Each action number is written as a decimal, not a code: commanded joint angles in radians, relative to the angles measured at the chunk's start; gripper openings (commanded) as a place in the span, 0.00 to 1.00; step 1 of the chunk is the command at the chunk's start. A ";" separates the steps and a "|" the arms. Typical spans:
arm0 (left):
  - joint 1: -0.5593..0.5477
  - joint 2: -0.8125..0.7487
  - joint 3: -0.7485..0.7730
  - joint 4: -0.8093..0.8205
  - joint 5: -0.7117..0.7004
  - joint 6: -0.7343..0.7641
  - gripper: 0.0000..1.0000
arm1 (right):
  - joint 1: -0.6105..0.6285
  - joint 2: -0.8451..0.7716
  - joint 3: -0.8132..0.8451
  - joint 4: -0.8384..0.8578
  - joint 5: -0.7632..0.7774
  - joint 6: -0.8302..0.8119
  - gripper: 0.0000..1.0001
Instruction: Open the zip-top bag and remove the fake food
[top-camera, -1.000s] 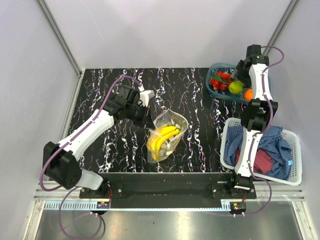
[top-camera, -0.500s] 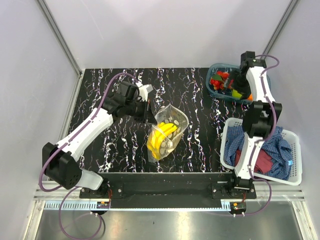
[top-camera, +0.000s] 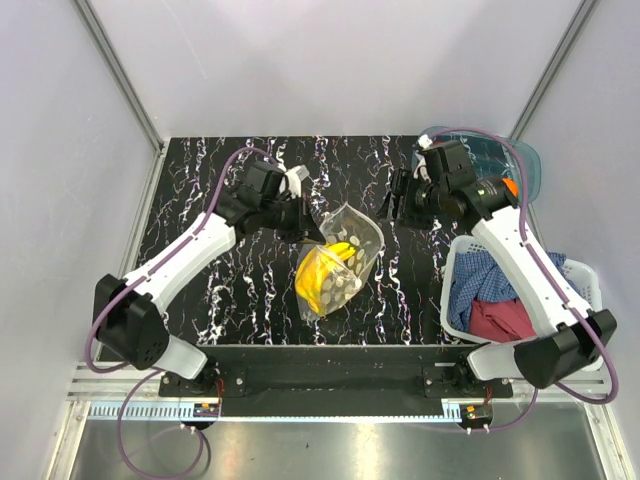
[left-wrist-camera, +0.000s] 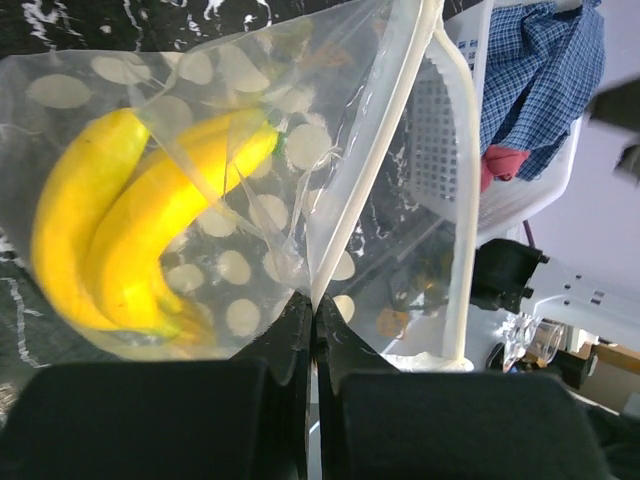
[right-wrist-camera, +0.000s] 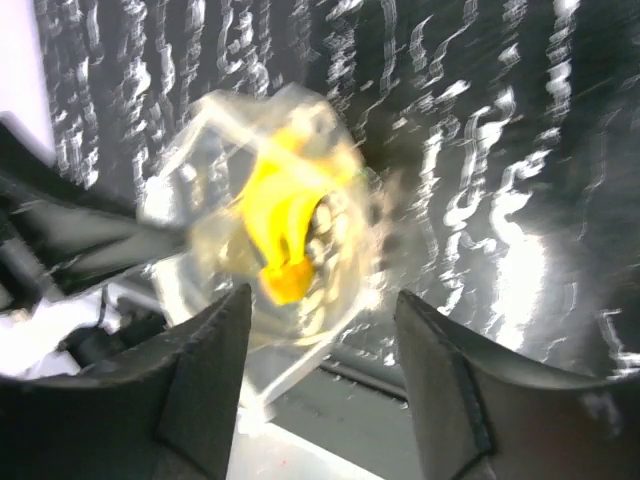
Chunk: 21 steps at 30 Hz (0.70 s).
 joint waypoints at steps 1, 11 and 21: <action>-0.047 0.026 0.036 0.086 -0.036 -0.079 0.00 | 0.038 -0.036 -0.046 0.131 -0.072 0.138 0.59; -0.117 0.068 0.085 0.092 -0.139 -0.119 0.00 | 0.091 0.003 -0.236 0.302 -0.072 0.342 0.39; -0.168 0.117 0.137 0.095 -0.155 -0.123 0.00 | 0.091 0.127 -0.350 0.471 -0.098 0.478 0.44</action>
